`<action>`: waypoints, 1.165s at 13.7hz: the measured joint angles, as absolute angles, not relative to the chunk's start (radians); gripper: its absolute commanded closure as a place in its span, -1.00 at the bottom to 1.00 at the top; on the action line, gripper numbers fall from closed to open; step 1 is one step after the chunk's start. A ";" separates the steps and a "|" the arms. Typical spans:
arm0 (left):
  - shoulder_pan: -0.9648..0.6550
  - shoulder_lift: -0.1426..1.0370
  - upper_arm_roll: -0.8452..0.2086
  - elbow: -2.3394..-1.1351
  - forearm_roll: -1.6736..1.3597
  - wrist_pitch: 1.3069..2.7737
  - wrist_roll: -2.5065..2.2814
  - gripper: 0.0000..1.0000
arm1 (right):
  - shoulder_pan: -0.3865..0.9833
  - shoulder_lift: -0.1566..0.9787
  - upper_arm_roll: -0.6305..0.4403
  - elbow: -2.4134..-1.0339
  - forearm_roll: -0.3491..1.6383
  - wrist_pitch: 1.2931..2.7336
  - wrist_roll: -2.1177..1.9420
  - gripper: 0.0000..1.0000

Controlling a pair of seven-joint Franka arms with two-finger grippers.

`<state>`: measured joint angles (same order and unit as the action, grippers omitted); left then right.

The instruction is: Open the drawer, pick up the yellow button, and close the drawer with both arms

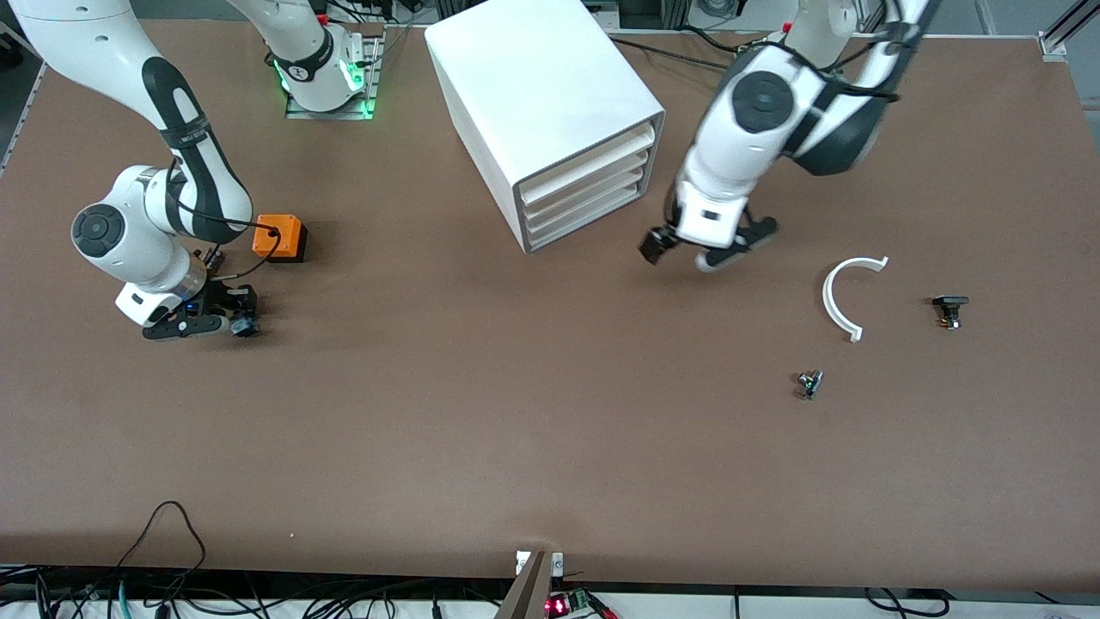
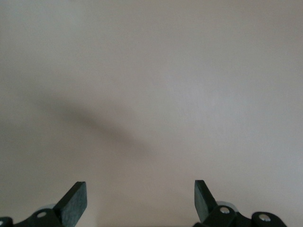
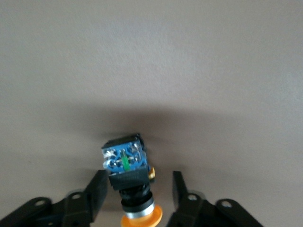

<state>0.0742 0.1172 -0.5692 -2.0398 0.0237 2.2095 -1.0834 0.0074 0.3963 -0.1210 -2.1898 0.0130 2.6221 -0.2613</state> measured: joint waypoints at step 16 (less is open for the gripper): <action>0.093 -0.112 -0.136 -1.803 0.024 1.700 -0.347 -1.00 | 0.050 0.233 -0.029 -1.478 0.012 1.653 0.078 -1.00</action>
<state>0.0927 -0.1117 -0.1361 -1.8032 0.0242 1.6997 -0.3466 0.0499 0.2326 -0.0291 -1.4778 0.0124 1.6531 0.0781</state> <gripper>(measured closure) 0.000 0.000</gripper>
